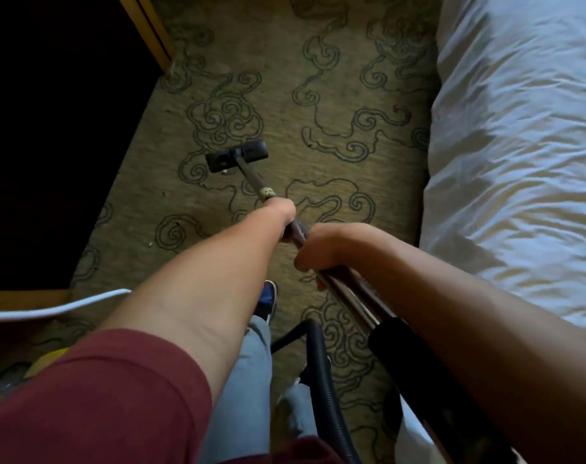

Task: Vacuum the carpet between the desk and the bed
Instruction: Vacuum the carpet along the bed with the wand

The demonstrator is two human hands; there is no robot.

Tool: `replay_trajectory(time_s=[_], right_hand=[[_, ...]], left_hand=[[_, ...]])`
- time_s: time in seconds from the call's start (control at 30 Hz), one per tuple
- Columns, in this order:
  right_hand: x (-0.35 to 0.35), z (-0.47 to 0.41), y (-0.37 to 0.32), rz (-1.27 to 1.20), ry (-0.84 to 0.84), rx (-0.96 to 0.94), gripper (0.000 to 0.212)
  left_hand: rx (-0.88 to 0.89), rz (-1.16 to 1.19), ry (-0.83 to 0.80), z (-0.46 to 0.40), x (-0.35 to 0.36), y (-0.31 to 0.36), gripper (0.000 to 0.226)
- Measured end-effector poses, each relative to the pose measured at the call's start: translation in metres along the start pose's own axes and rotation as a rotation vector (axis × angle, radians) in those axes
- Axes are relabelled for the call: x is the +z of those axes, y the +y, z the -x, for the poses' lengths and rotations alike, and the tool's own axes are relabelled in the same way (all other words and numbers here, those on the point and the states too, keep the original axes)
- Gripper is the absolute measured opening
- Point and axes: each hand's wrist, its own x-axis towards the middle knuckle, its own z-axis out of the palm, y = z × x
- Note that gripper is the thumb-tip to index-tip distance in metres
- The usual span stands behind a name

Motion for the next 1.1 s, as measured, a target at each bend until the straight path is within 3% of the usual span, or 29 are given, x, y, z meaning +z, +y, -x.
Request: replay_trajectory(time_s=[0.1,0.27,0.37,0.47,0.53,0.67,0.77,0.93,1.1], right_hand=[[-0.017,-0.025,-0.042,0.132,0.044,-0.090,0.023],[-0.051,-0.085,-0.109,0.037,-0.154,-0.022,0.032],[-0.065,-0.115,-0.136,0.049,-0.127,-0.049,0.038],[-0.074,-0.135,-0.148,0.048,-0.164,-0.061,0.024],[-0.079,-0.134,-0.149,0.109,-0.086,-0.081,0.007],[-0.073,-0.127,-0.139,0.271,-0.058,0.010,0.044],[-0.060,-0.121,-0.125,0.248,-0.017,0.042,0.022],[-0.023,-0.091,-0.093,0.234,-0.037,0.076,0.046],[0.029,-0.059,-0.043,0.179,-0.031,0.075,0.043]], left_hand=[[-0.026,-0.025,0.037,-0.035,-0.041,0.020,0.033],[-0.085,-0.028,0.043,-0.096,-0.101,0.050,0.044],[-0.128,-0.031,0.028,-0.131,-0.118,0.063,0.046],[-0.155,0.003,0.002,-0.149,-0.122,0.071,0.043],[-0.159,0.010,-0.039,-0.148,-0.118,0.072,0.043],[-0.192,-0.008,-0.082,-0.146,-0.103,0.066,0.039],[-0.207,0.013,-0.096,-0.137,-0.092,0.050,0.037],[-0.205,-0.011,-0.108,-0.102,-0.068,0.009,0.035],[-0.218,-0.038,-0.141,-0.055,-0.036,-0.045,0.040]])
